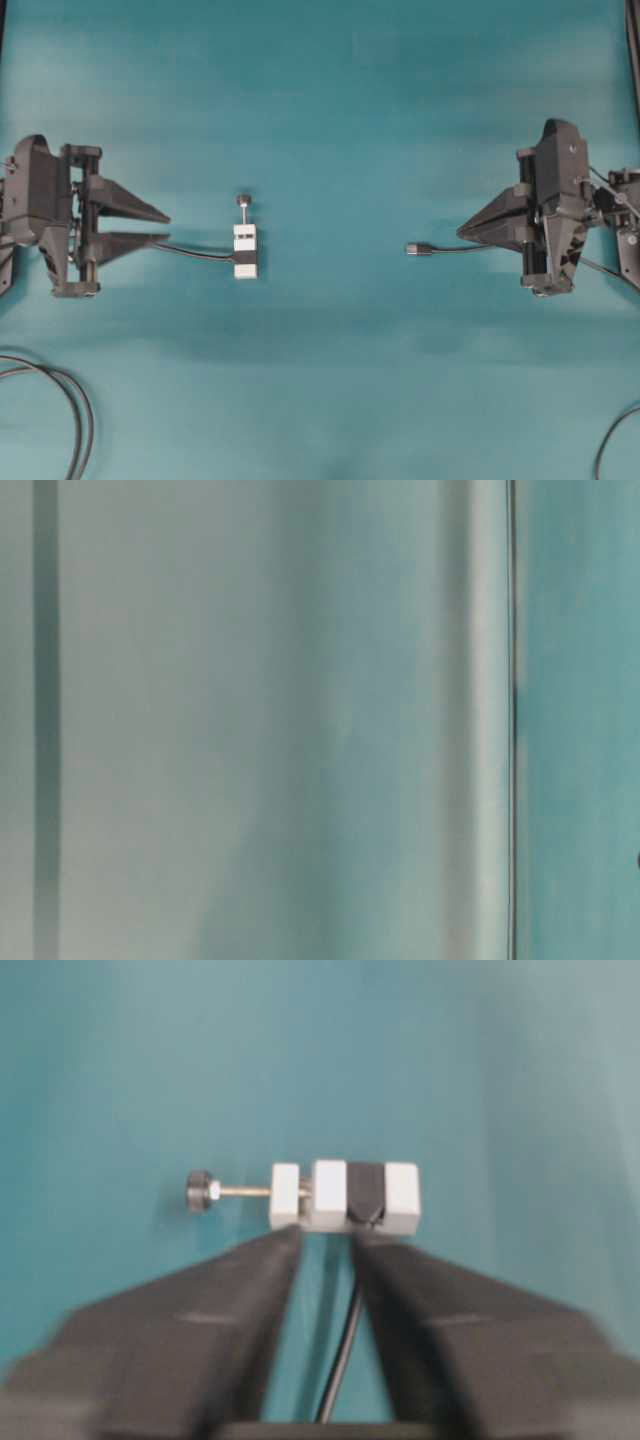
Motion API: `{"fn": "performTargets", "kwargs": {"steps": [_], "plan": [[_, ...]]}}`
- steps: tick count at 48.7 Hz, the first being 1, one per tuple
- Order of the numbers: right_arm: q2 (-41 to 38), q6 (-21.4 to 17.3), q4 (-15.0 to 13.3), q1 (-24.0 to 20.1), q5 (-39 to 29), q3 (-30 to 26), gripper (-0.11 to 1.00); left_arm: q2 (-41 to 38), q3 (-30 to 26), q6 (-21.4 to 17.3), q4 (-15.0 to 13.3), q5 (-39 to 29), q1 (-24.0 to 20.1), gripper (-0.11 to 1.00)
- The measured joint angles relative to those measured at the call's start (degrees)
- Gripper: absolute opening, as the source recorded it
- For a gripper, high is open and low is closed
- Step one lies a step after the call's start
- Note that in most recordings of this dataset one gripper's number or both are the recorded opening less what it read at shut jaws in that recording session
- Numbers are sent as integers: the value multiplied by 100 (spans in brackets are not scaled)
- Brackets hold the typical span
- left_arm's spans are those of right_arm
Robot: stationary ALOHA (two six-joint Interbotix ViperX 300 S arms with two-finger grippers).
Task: Insert the USB cable into the female connector supported by the left arm.
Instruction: 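Move left gripper to the white clamp and right gripper to the USB plug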
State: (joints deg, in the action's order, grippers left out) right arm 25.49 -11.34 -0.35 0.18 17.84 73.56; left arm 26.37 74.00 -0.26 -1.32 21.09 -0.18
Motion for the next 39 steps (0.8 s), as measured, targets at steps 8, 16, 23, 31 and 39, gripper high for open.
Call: {"fn": "performTargets", "kwargs": {"steps": [8, 16, 23, 31, 39], "plan": [[-255, 9, 0, 9, 343, 35, 0, -932, 9, 0, -9, 940, 0, 63], [-571, 9, 0, 18, 483, 44, 15, -1978, -70, 0, 0, 1784, 35, 63], [-914, -18, 0, 26, 800, 35, 50, -2777, -114, 18, -9, 2426, 70, 63], [-1397, -141, 0, 53, 1143, -9, 57, -3129, -176, 70, -44, 3006, 88, 63], [-1890, -220, 0, 53, 1468, -123, 56, -3138, -185, 88, -53, 3103, 88, 63]]}}
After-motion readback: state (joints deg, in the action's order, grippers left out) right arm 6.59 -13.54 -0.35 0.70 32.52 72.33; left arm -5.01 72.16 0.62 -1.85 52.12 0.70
